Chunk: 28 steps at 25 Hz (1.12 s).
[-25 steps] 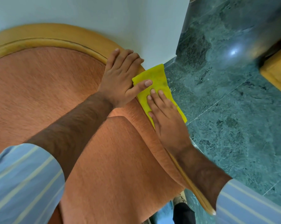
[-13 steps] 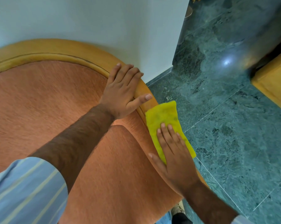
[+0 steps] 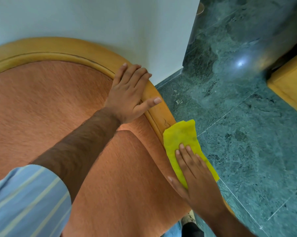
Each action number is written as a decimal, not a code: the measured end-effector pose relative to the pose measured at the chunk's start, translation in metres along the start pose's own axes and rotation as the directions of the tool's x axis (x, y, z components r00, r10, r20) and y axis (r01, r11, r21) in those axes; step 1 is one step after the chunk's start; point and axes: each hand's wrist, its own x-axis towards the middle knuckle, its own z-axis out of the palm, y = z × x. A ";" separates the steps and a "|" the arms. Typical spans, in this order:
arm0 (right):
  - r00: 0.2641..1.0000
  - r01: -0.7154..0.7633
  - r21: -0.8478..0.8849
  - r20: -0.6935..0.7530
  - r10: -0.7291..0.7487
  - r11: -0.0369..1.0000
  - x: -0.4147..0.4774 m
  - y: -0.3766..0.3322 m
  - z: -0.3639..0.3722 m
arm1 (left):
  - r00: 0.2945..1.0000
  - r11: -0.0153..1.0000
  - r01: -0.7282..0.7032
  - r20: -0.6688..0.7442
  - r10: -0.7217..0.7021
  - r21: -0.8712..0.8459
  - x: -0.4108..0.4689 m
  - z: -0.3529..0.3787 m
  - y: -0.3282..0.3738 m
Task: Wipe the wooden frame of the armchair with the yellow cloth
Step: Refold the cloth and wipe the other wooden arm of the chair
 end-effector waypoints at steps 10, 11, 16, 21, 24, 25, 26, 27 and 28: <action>0.995 0.042 0.140 -0.091 -0.029 0.989 0.137 -0.026 -0.021 | 0.996 0.999 0.040 0.078 -0.041 0.015 0.001 -0.009 0.005; 0.995 0.036 0.122 -0.093 -0.025 0.992 0.123 -0.023 -0.019 | 0.995 0.999 0.043 0.093 -0.043 0.007 0.001 -0.011 0.005; 0.996 0.090 -0.113 -0.001 -0.091 0.989 0.017 -0.013 0.001 | 0.993 1.000 0.020 0.116 -0.021 0.007 0.002 -0.012 0.004; 0.995 0.058 -0.073 -0.081 -0.064 0.996 0.059 -0.022 -0.001 | 0.995 0.999 0.037 0.089 -0.037 0.000 0.001 -0.007 0.004; 0.986 0.068 0.005 -0.155 -0.067 0.998 0.112 -0.026 -0.012 | 0.999 0.999 0.039 0.039 -0.038 -0.027 0.001 -0.004 0.006; 0.981 0.105 -0.002 -0.165 -0.104 0.994 0.121 -0.023 -0.015 | 0.999 0.999 0.036 0.024 -0.035 -0.028 0.000 -0.003 0.006; 0.977 0.136 0.003 -0.163 -0.134 0.991 0.124 -0.020 -0.016 | 0.999 0.999 0.035 0.013 -0.035 -0.028 0.000 -0.003 0.005; 0.978 0.147 0.019 -0.151 -0.142 0.989 0.119 -0.017 -0.015 | 0.999 0.999 0.033 0.017 -0.033 -0.032 0.000 -0.003 0.004; 0.982 0.134 0.048 -0.140 -0.126 0.990 0.107 -0.013 -0.015 | 0.999 0.999 0.029 0.029 -0.028 -0.037 -0.001 -0.003 0.003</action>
